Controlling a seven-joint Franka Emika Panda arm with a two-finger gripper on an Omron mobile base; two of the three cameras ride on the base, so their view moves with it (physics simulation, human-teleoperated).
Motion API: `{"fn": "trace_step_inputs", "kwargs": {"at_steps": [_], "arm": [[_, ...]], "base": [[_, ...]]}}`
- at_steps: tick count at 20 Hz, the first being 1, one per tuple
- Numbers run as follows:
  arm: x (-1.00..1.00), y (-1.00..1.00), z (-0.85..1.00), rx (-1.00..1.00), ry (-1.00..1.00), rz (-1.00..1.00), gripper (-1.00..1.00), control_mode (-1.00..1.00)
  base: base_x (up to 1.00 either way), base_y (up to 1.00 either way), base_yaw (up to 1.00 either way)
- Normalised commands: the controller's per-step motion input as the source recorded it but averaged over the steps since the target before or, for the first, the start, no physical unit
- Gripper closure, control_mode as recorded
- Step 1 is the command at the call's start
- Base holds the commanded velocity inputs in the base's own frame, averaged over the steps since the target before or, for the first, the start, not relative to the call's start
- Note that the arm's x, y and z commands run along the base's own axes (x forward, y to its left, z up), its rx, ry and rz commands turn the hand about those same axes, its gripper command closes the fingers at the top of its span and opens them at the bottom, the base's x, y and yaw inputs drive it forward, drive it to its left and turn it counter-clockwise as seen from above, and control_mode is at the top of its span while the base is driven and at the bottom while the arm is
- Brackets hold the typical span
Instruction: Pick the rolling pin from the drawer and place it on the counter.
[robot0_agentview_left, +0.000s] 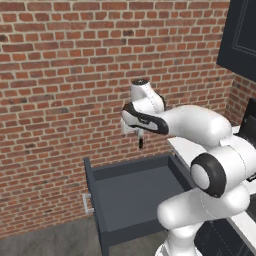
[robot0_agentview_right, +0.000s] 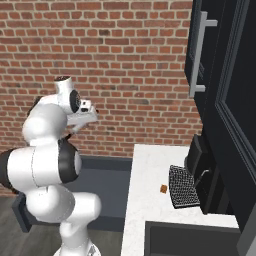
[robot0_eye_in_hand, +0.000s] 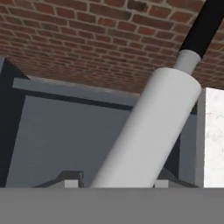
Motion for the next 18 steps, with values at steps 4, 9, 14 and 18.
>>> {"fn": "trace_step_inputs", "kwargs": {"at_steps": [4,9,14,18], "arm": [[-0.07,-0.99,-0.64,0.0,0.15,0.0,1.0,-1.0],[0.0,-1.0,-0.6,0.01,0.06,-0.04,1.0,-1.0],[-0.05,-0.98,-0.37,0.13,-0.05,-0.07,1.0,-1.0],[0.1,-0.99,0.37,0.05,0.0,-0.01,1.0,-1.0]], "base": [[0.0,0.0,0.0],[0.0,0.0,0.0],[0.0,0.0,0.0],[0.0,0.0,0.0]]}}
